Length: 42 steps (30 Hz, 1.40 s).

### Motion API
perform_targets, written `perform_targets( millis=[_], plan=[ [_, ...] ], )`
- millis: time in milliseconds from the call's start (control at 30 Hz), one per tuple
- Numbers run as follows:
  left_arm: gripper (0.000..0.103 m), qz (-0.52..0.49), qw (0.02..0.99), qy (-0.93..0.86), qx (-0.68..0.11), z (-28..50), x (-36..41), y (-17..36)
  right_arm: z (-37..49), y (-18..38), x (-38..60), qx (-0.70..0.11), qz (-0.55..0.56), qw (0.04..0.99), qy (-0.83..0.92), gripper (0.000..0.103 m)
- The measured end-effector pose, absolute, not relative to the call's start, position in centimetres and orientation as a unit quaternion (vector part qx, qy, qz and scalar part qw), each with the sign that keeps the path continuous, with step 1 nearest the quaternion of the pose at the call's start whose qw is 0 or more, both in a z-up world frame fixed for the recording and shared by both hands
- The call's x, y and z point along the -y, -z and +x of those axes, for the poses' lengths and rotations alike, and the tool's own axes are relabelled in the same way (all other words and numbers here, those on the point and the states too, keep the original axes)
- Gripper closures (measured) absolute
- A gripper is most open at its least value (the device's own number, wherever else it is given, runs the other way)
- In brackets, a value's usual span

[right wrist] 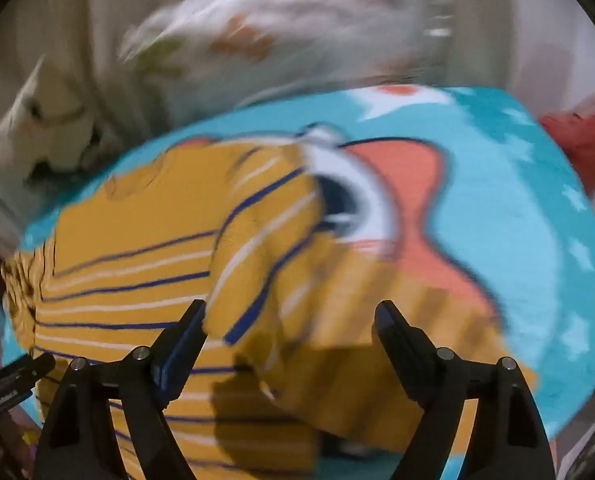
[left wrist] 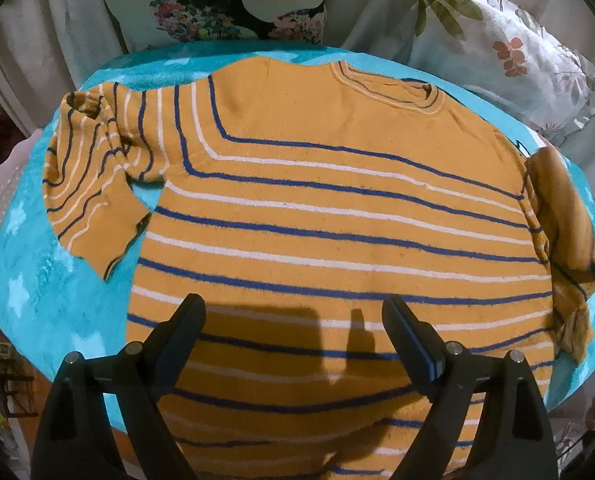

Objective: Fold small clothes
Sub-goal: 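Grasp the folded sweater sleeve cuff with the right tool and pull it outward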

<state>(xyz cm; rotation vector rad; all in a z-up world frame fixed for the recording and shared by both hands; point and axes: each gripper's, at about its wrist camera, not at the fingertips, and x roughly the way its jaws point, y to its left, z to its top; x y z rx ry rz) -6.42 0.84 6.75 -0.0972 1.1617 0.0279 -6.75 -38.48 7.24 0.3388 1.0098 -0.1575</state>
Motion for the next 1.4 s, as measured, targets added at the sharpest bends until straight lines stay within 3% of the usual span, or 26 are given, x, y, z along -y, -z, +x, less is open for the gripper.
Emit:
perform_targets(
  millis=[167, 300, 367, 433, 467, 500, 533, 800, 1100, 1400],
  plan=[
    [0.014, -0.044, 0.832, -0.019, -0.553, -6.7, 1.7, -6.0, -11.7, -6.1, 47.2, -0.503, 0.209, 0.819, 0.180, 0.015],
    [0.014, -0.048, 0.833, -0.021, -0.551, -7.3, 2.7, -5.6, -13.1, -4.1, 47.9, -0.527, 0.231, 0.799, 0.175, 0.016],
    [0.014, -0.046, 0.835, -0.017, -0.548, -7.6, 2.7, -5.8, -13.1, -3.3, 47.2, -0.537, 0.233, 0.794, 0.162, 0.025],
    [0.014, -0.045, 0.838, -0.018, -0.543, -7.8, 2.7, -6.1, -13.1, -3.5, 46.1, -0.535, 0.209, 0.803, 0.162, 0.042],
    [0.014, -0.047, 0.840, -0.019, -0.540, -7.8, 2.5, -6.3, -12.7, -3.5, 45.7, -0.539, 0.208, 0.803, 0.145, 0.057],
    [0.014, -0.049, 0.842, -0.019, -0.537, -8.1, 2.0, -6.3, -12.2, -3.3, 45.5, -0.540, 0.217, 0.803, 0.128, 0.083],
    [0.014, -0.053, 0.843, -0.023, -0.534, -8.2, 1.6, -6.5, -12.2, -3.6, 45.8, -0.538, 0.232, 0.802, 0.115, 0.090],
    [0.014, -0.090, 0.851, -0.120, -0.503, -9.3, -6.8, -8.2, -15.3, -7.1, 53.7, -0.511, 0.162, 0.788, 0.304, 0.091],
    [0.014, -0.104, 0.840, -0.191, -0.497, -9.4, -15.3, -7.2, -18.1, -8.7, 55.6, -0.499, 0.179, 0.770, 0.355, 0.049],
    [0.014, -0.140, 0.826, -0.118, -0.532, -5.7, -18.1, -2.8, -14.6, -10.4, 47.7, -0.485, 0.177, 0.790, 0.332, 0.049]
  ],
)
